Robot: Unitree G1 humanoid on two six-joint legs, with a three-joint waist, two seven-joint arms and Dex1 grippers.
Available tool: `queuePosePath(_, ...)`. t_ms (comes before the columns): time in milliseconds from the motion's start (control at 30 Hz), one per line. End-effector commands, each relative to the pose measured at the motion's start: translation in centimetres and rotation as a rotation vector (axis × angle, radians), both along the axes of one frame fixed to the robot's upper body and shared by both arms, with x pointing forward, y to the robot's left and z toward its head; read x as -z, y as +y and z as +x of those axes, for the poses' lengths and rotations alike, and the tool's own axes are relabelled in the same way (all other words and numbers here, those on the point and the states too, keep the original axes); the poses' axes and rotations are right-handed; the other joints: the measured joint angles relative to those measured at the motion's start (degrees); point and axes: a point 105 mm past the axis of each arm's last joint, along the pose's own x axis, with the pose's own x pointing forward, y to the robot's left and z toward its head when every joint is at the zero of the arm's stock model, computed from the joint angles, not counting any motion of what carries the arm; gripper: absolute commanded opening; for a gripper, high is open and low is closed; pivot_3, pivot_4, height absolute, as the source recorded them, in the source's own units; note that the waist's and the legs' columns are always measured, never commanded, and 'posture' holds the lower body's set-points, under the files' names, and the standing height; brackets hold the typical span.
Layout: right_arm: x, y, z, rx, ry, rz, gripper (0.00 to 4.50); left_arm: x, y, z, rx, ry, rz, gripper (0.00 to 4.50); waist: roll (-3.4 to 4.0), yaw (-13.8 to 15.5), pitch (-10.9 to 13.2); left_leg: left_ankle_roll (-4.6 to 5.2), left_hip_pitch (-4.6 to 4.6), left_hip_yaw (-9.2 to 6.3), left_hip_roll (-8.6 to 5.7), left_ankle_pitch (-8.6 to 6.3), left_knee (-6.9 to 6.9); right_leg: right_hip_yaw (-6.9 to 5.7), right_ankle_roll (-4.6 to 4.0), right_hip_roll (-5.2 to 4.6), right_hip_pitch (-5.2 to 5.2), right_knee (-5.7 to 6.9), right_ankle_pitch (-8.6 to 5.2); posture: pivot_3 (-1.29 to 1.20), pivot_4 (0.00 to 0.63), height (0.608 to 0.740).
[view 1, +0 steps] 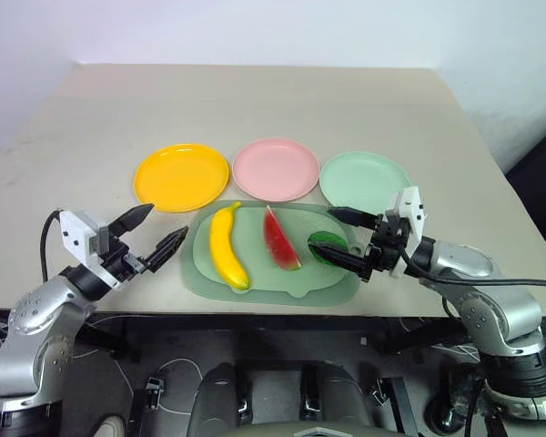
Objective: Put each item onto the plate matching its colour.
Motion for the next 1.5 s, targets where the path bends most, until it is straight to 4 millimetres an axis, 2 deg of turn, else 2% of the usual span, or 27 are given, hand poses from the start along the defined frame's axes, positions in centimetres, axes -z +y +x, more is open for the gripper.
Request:
queuePosePath(33, -1.3, 0.7, 0.3, -0.027, -0.059, 0.021, 4.50, -1.6, -0.8, -0.5, 0.015, -0.064, 0.000, 4.47, 0.00, 0.07, 0.00, 0.00, 0.01, 0.00, 0.00, 0.00, 0.00, 0.00, 0.00, 0.00, 0.00, 0.00, 0.00, 0.00, 0.150, 0.695)
queuePosePath(200, -1.6, 1.0, 1.2, -0.010, -0.053, 0.030, 4.50, -1.8, -0.4, -0.1, 0.006, -0.074, 0.001, 4.47, 0.00, 0.10, 0.00, 0.01, -0.01, -0.01, -0.01, -0.01, 0.01, 0.00, -0.01, -0.02, 0.01, -0.01, 0.00, 0.00, 0.150, 0.695)
queuePosePath(400, -2.3, 0.8, 1.8, 0.009, -0.062, 0.032, 4.50, -1.8, -1.1, 0.7, 0.048, -0.075, 0.023, 4.47, 0.00, 0.06, 0.00, 0.01, -0.02, 0.01, -0.02, -0.01, 0.01, 0.00, 0.00, -0.01, 0.00, -0.01, 0.00, 0.00, 0.150, 0.695)
queuePosePath(667, -0.5, 0.0, 2.2, 0.062, 0.044, -0.059, 4.50, -1.9, -2.6, 1.6, 0.124, -0.065, 0.026, 4.47, 0.00, 0.11, 0.00, 0.01, -0.02, 0.02, -0.02, -0.01, 0.01, 0.00, 0.00, -0.01, 0.00, 0.00, 0.00, 0.00, 0.150, 0.695)
queuePosePath(800, 0.8, 0.1, 2.0, 0.066, 0.107, -0.132, 4.50, -2.1, -2.4, 2.4, 0.146, -0.058, 0.046, 4.47, 0.01, -0.01, 0.00, 0.01, -0.01, 0.02, -0.01, 0.00, 0.00, 0.00, 0.00, 0.00, -0.02, 0.00, 0.00, 0.00, 0.150, 0.695)
queuePosePath(967, 1.3, -0.1, 1.9, 0.063, 0.140, -0.165, 4.50, -2.2, -2.3, 2.7, 0.145, -0.065, 0.046, 4.47, 0.01, 0.00, 0.00, 0.01, -0.03, 0.03, -0.01, -0.01, 0.00, 0.00, 0.00, 0.00, -0.03, -0.01, 0.00, 0.00, 0.150, 0.695)
queuePosePath(1267, 3.6, -0.1, 2.2, 0.048, 0.163, -0.246, 4.50, -1.7, -3.0, 1.6, 0.171, -0.038, 0.020, 4.47, 0.01, -0.01, 0.00, 0.01, -0.02, 0.03, -0.01, -0.01, 0.00, 0.00, 0.00, -0.01, -0.03, -0.01, 0.00, 0.00, 0.150, 0.695)
queuePosePath(1367, 2.7, 0.0, 2.4, 0.037, 0.148, -0.207, 3.86, -1.1, -3.6, 1.1, 0.206, -0.014, 0.024, 4.50, 0.00, 0.03, 0.00, 0.01, -0.03, 0.03, -0.01, -0.01, 0.00, 0.00, 0.00, -0.01, -0.03, 0.00, 0.00, 0.00, 0.150, 0.695)
queuePosePath(1467, 2.9, -0.3, 2.3, 0.035, 0.143, -0.253, 2.79, -1.0, -3.8, 0.9, 0.217, -0.009, 0.024, 4.50, 0.00, 0.02, 0.00, 0.01, -0.03, 0.03, -0.01, -0.01, 0.00, 0.00, 0.00, -0.01, -0.03, 0.00, 0.00, 0.00, 0.150, 0.695)
queuePosePath(1500, 2.9, -0.4, 2.3, 0.034, 0.140, -0.258, 2.62, -1.0, -3.9, 0.8, 0.228, -0.006, 0.030, 4.50, 0.00, 0.05, 0.00, 0.01, -0.03, 0.03, -0.01, -0.01, 0.00, 0.00, 0.00, -0.01, -0.03, 0.00, 0.00, 0.00, 0.150, 0.695)
